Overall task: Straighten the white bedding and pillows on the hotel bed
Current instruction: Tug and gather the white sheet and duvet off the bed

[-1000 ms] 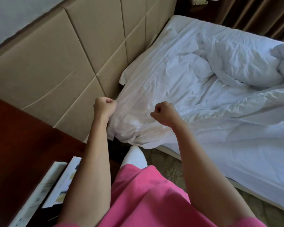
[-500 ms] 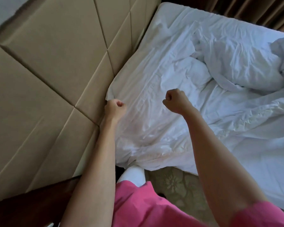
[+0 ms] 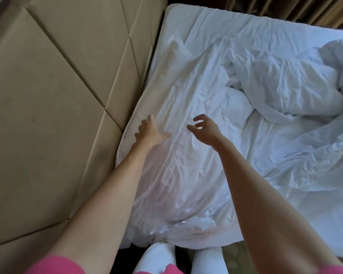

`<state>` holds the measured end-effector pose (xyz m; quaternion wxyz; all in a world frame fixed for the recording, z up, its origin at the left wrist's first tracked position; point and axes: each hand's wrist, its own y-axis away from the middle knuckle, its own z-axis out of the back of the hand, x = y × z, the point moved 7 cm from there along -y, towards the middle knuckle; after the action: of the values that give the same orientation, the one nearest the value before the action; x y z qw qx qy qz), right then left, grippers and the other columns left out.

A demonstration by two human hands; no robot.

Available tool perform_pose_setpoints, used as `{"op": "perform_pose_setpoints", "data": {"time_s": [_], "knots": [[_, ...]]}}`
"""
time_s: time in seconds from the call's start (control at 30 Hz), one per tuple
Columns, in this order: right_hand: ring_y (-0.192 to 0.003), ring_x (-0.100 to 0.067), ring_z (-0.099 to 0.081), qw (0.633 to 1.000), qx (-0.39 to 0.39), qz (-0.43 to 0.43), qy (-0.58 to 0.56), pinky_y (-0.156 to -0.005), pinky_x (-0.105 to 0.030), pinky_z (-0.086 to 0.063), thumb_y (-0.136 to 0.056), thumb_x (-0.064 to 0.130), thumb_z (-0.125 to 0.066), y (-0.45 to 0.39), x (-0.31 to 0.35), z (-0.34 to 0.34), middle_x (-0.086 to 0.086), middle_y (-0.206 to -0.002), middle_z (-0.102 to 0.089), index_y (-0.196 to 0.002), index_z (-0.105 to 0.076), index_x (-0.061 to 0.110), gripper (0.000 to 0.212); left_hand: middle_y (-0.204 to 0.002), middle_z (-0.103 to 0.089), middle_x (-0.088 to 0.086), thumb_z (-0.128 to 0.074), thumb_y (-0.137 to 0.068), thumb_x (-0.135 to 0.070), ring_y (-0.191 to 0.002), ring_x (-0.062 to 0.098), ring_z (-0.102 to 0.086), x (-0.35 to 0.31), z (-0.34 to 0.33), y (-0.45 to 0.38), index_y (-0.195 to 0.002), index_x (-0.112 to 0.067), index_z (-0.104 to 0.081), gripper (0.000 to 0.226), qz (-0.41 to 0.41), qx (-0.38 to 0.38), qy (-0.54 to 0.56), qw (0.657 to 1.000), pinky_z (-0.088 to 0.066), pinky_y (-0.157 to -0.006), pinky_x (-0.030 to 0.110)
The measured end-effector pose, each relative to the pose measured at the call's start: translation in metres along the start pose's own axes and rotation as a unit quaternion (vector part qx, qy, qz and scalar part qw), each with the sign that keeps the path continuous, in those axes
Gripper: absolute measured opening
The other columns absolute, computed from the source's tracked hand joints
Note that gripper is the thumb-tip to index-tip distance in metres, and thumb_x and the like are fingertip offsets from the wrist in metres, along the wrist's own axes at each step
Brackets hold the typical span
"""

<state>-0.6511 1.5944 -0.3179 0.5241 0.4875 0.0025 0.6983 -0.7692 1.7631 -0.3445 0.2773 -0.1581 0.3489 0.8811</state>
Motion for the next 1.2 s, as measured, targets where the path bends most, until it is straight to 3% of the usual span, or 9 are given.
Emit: {"op": "perform_pose_setpoints", "data": {"time_s": [0.13, 0.27, 0.4, 0.53, 0.73, 0.8, 0.87, 1.03, 1.2], "knots": [[-0.143, -0.026, -0.035, 0.994, 0.006, -0.043, -0.096, -0.112, -0.035, -0.035, -0.090, 0.043, -0.067, -0.043, 0.000, -0.024, -0.011, -0.159, -0.028, -0.157, -0.014, 0.013, 0.091, -0.163, -0.011, 0.008, -0.080, -0.067, -0.060, -0.149, 0.029, -0.018, 0.012, -0.028, -0.035, -0.155, -0.021, 0.010, 0.132, 0.040, 0.080, 0.057, 0.994, -0.020, -0.118, 0.050], [-0.149, -0.022, -0.022, 0.961, -0.015, -0.098, -0.259, -0.115, -0.033, -0.026, -0.083, 0.046, -0.074, -0.069, -0.008, -0.048, -0.006, -0.164, -0.014, -0.156, 0.010, 0.015, 0.116, -0.158, -0.029, 0.003, -0.083, -0.067, -0.053, -0.144, 0.024, -0.032, 0.007, -0.042, -0.043, -0.155, -0.014, -0.013, 0.119, 0.007, 0.116, 0.107, 0.987, -0.032, -0.115, 0.039], [-0.118, -0.020, -0.061, 0.939, -0.059, -0.133, -0.312, -0.100, -0.038, -0.052, -0.054, 0.064, -0.086, -0.085, -0.006, -0.053, -0.002, -0.134, -0.059, -0.141, -0.041, 0.016, 0.108, -0.100, -0.072, -0.004, -0.084, -0.064, -0.046, -0.096, 0.017, -0.070, -0.010, -0.039, -0.047, -0.110, -0.016, -0.066, 0.057, -0.055, 0.106, 0.195, 0.974, -0.058, -0.081, 0.034], [-0.094, -0.026, -0.071, 0.945, -0.113, -0.101, -0.291, -0.084, -0.047, -0.060, -0.050, 0.053, -0.081, -0.108, -0.006, -0.047, -0.006, -0.104, -0.073, -0.114, -0.064, 0.015, 0.076, -0.071, -0.063, -0.008, -0.074, -0.080, -0.017, -0.068, 0.013, -0.059, -0.020, -0.017, -0.037, -0.082, -0.017, -0.065, 0.009, -0.116, 0.046, 0.230, 0.965, -0.043, -0.060, 0.025], [-0.099, -0.029, -0.062, 0.934, -0.174, -0.017, -0.311, -0.093, -0.049, -0.050, -0.080, 0.029, -0.056, -0.074, 0.093, -0.068, -0.006, -0.100, -0.066, -0.107, -0.056, 0.010, 0.033, -0.058, -0.050, 0.014, -0.057, -0.079, -0.001, -0.055, 0.010, -0.038, 0.022, 0.057, -0.005, -0.065, -0.001, -0.048, 0.016, -0.108, -0.221, 0.268, 0.931, -0.034, -0.048, 0.030], [-0.089, -0.026, -0.056, 0.944, -0.162, -0.004, -0.288, -0.086, -0.046, -0.049, -0.088, 0.023, -0.054, -0.068, 0.104, -0.081, 0.001, -0.083, -0.056, -0.092, -0.050, 0.010, 0.014, -0.055, -0.037, 0.008, -0.051, -0.073, 0.007, -0.055, 0.009, -0.030, 0.032, 0.065, 0.010, -0.063, -0.001, -0.040, 0.017, -0.080, -0.291, 0.268, 0.915, -0.029, -0.048, 0.028], [-0.088, -0.024, -0.055, 0.970, -0.112, 0.015, -0.214, -0.079, -0.038, -0.046, -0.091, 0.022, -0.055, -0.072, 0.108, -0.090, 0.001, -0.083, -0.053, -0.092, -0.049, 0.008, 0.015, -0.057, -0.037, 0.001, -0.052, -0.074, 0.010, -0.055, 0.009, -0.030, 0.046, 0.064, 0.006, -0.063, -0.004, -0.040, 0.022, -0.039, -0.325, 0.272, 0.905, -0.030, -0.050, 0.025], [-0.122, -0.018, -0.049, 0.986, 0.163, 0.041, 0.016, -0.098, -0.027, -0.041, -0.096, 0.028, -0.059, -0.085, 0.117, -0.111, -0.005, -0.144, -0.043, -0.147, -0.042, 0.013, 0.056, -0.091, -0.053, 0.002, -0.053, -0.079, -0.005, -0.085, 0.025, -0.051, 0.052, 0.070, -0.028, -0.091, -0.018, -0.047, 0.018, -0.018, -0.263, 0.159, 0.951, -0.044, -0.076, 0.040], [-0.090, -0.023, -0.068, 0.990, 0.140, 0.017, -0.010, -0.071, -0.030, -0.057, -0.094, 0.021, -0.052, -0.070, 0.107, -0.083, -0.013, -0.105, -0.069, -0.111, -0.066, 0.012, 0.024, -0.093, -0.061, 0.004, -0.054, -0.084, -0.007, -0.086, 0.027, -0.060, 0.008, 0.072, -0.029, -0.086, -0.013, -0.058, 0.009, -0.063, -0.162, 0.081, 0.981, -0.048, -0.074, 0.036]]}}
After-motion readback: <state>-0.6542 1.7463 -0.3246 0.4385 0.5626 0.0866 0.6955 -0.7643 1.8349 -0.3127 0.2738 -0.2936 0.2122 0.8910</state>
